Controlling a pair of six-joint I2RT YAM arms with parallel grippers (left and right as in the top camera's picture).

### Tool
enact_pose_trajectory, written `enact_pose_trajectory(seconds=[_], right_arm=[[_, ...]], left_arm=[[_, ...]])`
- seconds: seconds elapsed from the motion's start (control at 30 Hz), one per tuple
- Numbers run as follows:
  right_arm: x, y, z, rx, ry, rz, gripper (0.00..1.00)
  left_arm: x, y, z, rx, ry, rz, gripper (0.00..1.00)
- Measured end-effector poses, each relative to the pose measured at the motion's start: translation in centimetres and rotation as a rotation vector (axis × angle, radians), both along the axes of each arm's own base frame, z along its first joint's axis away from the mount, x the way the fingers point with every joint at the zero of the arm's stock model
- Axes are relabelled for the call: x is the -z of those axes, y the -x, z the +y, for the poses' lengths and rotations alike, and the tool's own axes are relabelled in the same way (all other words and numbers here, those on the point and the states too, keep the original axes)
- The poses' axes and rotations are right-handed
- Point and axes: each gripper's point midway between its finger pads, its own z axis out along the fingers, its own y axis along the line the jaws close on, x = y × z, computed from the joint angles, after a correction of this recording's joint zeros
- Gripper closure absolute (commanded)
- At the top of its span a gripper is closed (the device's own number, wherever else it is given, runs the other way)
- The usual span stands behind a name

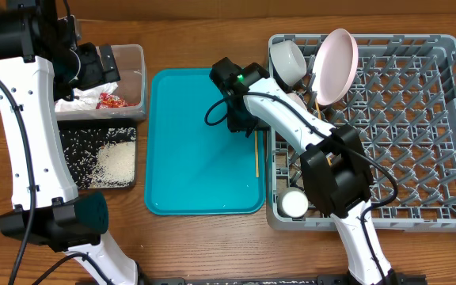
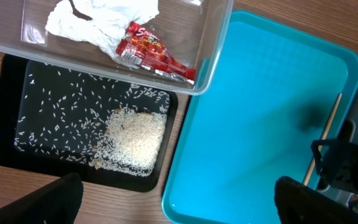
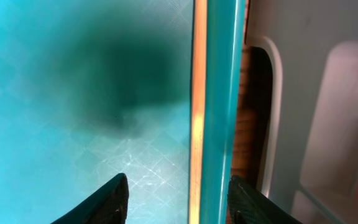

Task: Sort waste into correct bins and load items into the dishwasher
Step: 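Return the right gripper to the tray and grasp the second chopstick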

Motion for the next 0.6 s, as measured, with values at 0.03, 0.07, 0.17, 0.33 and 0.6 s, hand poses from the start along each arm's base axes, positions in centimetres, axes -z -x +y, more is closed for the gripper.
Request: enact_pose_trajectory(seconds=[0.03,0.07,0.17,0.33,0.6], right_arm=[[0.0,0.0,0.1,-0.002,-0.002,-0.002,0.47],[0.0,-0.1,0.2,-0.005,-0.005,-0.005,0.47],[0.1,-0.3,0.4,-0.015,-0.014,-0.01,0.47],[1.3,-0.1,0.7,-0.035,-0.018,0.018,0.47],[2.7,-0.2,0.9,-0.04,-0.026,0.018,0.47]], left_arm=[[0.0,0.0,0.0,0.0,0.0,0.0,0.0],[0.0,0.0,0.0,0.0,0.0,0.0,0.0],[0.0,0.0,0.0,0.0,0.0,0.0,0.0],[0.0,0.0,0.0,0.0,0.0,0.0,0.0],[0.0,0.0,0.0,0.0,0.0,0.0,0.0]])
